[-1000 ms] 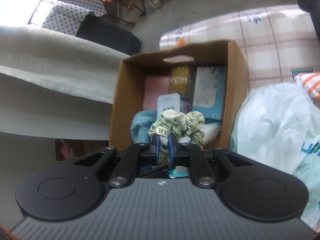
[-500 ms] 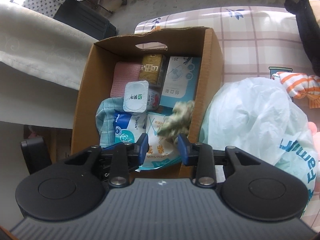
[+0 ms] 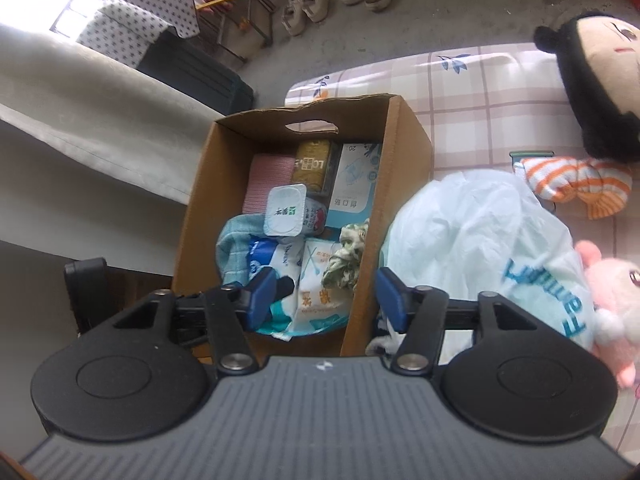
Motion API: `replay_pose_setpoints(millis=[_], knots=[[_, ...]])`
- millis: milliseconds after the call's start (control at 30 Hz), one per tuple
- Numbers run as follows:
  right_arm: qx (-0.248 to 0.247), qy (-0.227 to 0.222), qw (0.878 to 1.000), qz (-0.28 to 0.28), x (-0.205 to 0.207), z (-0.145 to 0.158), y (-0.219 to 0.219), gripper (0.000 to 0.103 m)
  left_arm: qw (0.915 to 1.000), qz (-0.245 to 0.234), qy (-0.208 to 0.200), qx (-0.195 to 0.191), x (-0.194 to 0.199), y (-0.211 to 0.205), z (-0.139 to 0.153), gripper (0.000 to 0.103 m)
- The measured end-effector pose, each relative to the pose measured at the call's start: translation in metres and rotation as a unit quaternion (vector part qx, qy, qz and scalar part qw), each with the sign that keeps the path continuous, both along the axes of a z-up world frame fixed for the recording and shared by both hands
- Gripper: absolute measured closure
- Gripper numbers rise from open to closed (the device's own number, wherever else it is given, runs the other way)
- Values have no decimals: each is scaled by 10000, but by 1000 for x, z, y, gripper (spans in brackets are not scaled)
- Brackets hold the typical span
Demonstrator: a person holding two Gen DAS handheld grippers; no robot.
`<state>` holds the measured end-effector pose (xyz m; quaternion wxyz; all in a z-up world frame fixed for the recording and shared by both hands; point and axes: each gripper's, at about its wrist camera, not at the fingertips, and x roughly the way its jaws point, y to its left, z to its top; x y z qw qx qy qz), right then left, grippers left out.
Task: Organize soft objects
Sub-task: 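Release the swab bag with the left tool while the right tool drops the scrunchie into the box, then grasp the pink plush bunny with the left tool while the right tool moves over the table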
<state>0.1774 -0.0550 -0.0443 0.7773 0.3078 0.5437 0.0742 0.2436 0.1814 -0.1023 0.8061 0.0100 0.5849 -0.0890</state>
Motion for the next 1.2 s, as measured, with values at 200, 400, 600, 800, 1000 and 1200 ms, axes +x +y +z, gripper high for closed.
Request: replay_pose_setpoints(millis=[200, 400, 600, 800, 1000, 1200], knots=[[634, -283, 9976, 51, -30, 8, -30, 35, 9984, 263, -349, 364, -19, -13, 35, 24], [1119, -393, 9924, 333, -57, 17, -67, 34, 9943, 654, -599, 593, -39, -42, 72, 21], [1319, -377, 9893, 494, -85, 30, -121, 34, 9924, 788, -885, 328, -67, -89, 99, 15], [1197, -305, 9909, 541, -109, 38, -190, 34, 9915, 851, -972, -122, -93, -139, 106, 13], [835, -67, 9963, 213, -117, 22, -264, 34, 9902, 957, -825, -597, -121, -180, 90, 13], [628, 387, 9972, 99, -107, -31, -301, 34, 9916, 892, -409, -839, -141, -219, 58, 15]])
